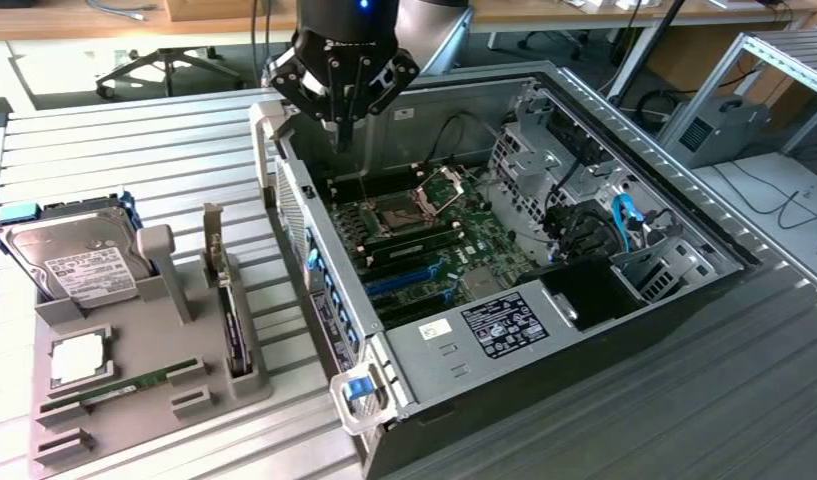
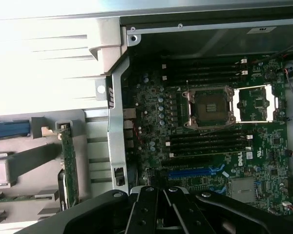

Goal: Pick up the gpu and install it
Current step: 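Reach for the gpu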

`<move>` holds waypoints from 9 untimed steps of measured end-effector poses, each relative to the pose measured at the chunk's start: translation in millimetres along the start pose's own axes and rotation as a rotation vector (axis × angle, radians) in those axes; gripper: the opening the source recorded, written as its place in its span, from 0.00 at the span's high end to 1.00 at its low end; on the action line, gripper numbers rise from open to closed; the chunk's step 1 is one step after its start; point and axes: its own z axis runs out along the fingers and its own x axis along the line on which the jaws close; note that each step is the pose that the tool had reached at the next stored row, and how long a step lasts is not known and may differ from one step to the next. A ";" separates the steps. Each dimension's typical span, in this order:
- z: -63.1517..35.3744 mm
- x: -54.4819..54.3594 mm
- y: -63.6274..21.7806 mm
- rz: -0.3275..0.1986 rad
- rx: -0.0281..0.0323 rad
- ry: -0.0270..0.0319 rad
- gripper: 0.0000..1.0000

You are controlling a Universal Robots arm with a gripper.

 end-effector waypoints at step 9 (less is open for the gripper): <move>-0.1 1.6 -0.1 0.000 0.0001 0.0001 0.89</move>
